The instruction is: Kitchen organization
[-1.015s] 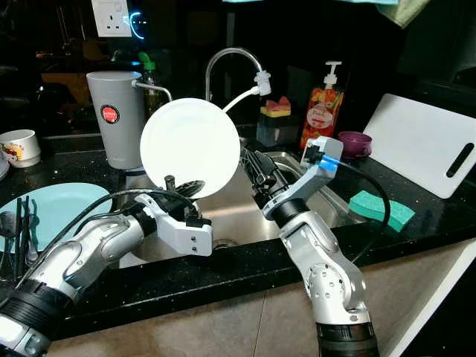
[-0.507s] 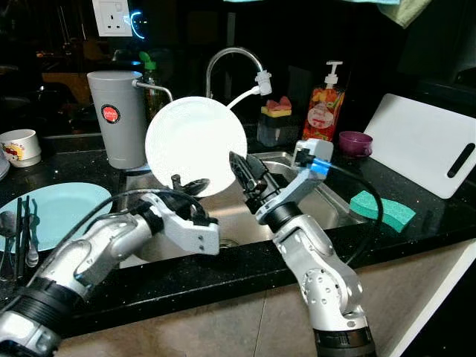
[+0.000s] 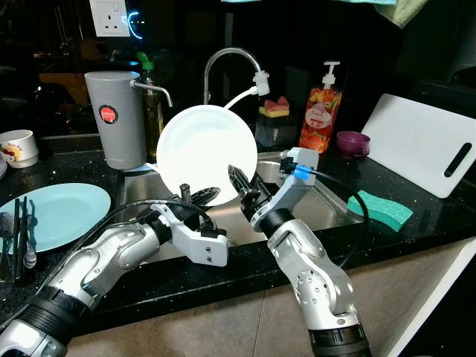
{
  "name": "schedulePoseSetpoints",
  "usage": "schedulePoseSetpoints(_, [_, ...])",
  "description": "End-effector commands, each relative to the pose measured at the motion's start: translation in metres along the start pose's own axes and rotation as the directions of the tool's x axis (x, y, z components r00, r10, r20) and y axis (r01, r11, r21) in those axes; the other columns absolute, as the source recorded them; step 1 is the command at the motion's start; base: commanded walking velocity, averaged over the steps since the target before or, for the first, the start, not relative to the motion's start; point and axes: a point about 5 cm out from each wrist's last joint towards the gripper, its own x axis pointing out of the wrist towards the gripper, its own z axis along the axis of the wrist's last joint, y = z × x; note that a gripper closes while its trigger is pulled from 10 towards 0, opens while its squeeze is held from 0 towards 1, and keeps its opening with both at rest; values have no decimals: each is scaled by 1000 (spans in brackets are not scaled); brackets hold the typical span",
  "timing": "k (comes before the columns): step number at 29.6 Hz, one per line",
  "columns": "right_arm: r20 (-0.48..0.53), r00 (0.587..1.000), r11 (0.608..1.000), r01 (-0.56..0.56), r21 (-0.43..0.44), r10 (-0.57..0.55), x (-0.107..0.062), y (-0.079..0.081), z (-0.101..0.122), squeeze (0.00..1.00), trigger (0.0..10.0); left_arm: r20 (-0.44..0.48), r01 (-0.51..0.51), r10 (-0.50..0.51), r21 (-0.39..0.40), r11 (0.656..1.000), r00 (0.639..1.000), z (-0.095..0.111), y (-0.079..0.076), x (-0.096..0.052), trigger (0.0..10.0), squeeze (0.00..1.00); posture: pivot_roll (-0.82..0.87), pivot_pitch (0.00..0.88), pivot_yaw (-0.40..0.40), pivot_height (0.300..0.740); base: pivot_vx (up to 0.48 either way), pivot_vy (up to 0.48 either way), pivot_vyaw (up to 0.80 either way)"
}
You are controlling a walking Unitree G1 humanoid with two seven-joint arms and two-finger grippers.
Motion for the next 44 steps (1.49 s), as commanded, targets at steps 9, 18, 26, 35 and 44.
schedulePoseSetpoints(9, [-2,999,999,38,7,-38,2,-4,-5,0,0,43,-33,33,-1,999,999,11,1,1,10000,0,147,22,-66,740,0,0,0])
schedulePoseSetpoints(18, [21,999,999,37,30,-38,3,-2,-4,0,4627,1,-99,100,-36,994,995,11,6,-1,10000,0,158,45,-63,740,0,0,0])
schedulePoseSetpoints(26, [28,980,979,199,-43,-198,16,-31,-6,0,10000,-81,-113,101,-155,981,992,24,-9,-24,10000,0,182,111,-50,740,0,0,0])
schedulePoseSetpoints(35, [-3,941,937,337,-95,-339,29,-63,-14,0,10000,-191,-112,54,-309,944,980,41,-24,-41,10000,0,219,156,-52,740,0,0,0])
schedulePoseSetpoints(44, [-22,944,912,311,-266,-329,38,-60,-28,0,10000,-546,-515,21,-777,361,838,18,-1,-31,10000,0,230,169,-55,740,0,0,0])
